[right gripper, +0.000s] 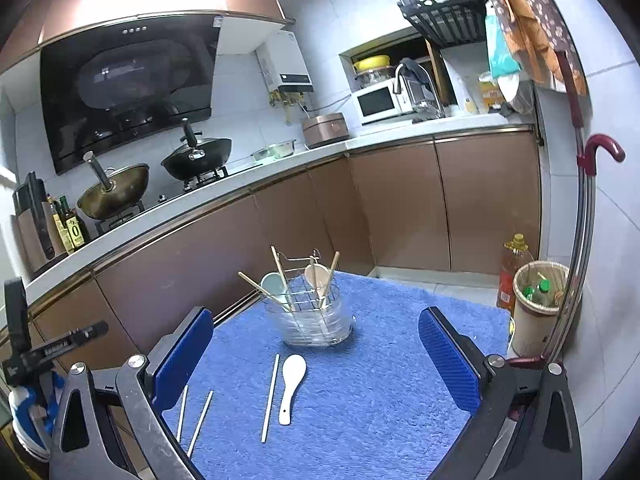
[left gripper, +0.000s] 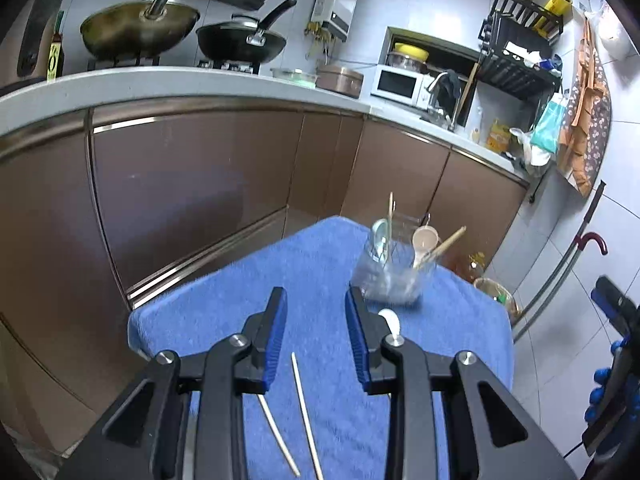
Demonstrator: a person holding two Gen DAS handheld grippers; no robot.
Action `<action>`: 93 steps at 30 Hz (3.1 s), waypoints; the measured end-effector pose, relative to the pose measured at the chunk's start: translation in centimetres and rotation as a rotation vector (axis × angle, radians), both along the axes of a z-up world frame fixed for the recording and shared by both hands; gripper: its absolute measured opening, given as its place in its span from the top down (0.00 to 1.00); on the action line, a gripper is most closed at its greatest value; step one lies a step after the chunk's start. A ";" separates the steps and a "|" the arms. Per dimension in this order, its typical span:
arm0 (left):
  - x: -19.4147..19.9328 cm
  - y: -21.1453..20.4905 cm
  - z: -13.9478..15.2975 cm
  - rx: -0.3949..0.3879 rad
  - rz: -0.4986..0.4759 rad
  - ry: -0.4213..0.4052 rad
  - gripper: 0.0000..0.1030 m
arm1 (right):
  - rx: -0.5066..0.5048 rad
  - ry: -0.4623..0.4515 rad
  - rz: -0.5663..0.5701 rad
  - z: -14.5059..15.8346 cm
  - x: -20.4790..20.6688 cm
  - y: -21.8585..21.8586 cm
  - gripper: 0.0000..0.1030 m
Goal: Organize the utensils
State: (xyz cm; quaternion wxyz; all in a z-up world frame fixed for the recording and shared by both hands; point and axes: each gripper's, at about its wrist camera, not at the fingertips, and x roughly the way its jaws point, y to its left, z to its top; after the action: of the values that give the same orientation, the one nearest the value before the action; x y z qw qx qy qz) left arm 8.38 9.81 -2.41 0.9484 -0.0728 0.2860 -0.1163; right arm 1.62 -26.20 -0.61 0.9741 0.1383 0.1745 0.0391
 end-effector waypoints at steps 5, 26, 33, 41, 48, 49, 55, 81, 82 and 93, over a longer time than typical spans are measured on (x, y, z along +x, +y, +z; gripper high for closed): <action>0.3 0.0 -2.5 -0.013 -0.017 0.092 0.72 | -0.001 0.056 0.040 -0.5 0.6 1.0 0.00; 10.7 -2.4 -15.7 -0.021 -0.052 0.571 0.72 | 0.172 0.509 0.280 -14.9 16.0 3.0 0.40; 12.7 -3.5 -17.2 0.039 -0.042 0.617 0.72 | 0.188 0.579 0.339 -18.7 21.2 3.8 0.51; 13.9 -4.1 -18.2 0.077 -0.036 0.642 0.72 | 0.174 0.610 0.371 -20.5 24.6 4.3 0.61; 15.1 -4.6 -18.6 0.074 -0.027 0.673 0.74 | 0.113 0.626 0.412 -21.1 26.1 5.9 0.70; 15.3 -4.7 -18.7 0.080 -0.025 0.678 0.74 | 0.100 0.629 0.416 -21.2 26.3 6.1 0.72; 15.9 -5.0 -19.2 0.102 0.008 0.682 0.95 | 0.054 0.641 0.428 -21.3 26.9 6.5 0.92; 4.3 -4.0 -6.6 -0.022 -0.070 0.170 0.96 | -0.104 0.350 0.336 -9.0 12.1 5.1 0.95; 3.8 -3.7 -6.3 -0.025 -0.072 0.163 0.96 | -0.107 0.339 0.332 -8.4 11.5 5.0 0.95; -0.2 -4.2 -3.1 -0.076 -0.088 0.071 0.96 | -0.155 0.244 0.289 -4.2 5.9 5.5 0.95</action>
State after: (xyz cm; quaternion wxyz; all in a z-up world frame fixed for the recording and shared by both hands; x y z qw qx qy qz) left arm 8.17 5.63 -5.55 0.9281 -0.1001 0.3179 -0.1660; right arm 7.54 -20.72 -4.79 0.9378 0.0402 0.3117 0.1477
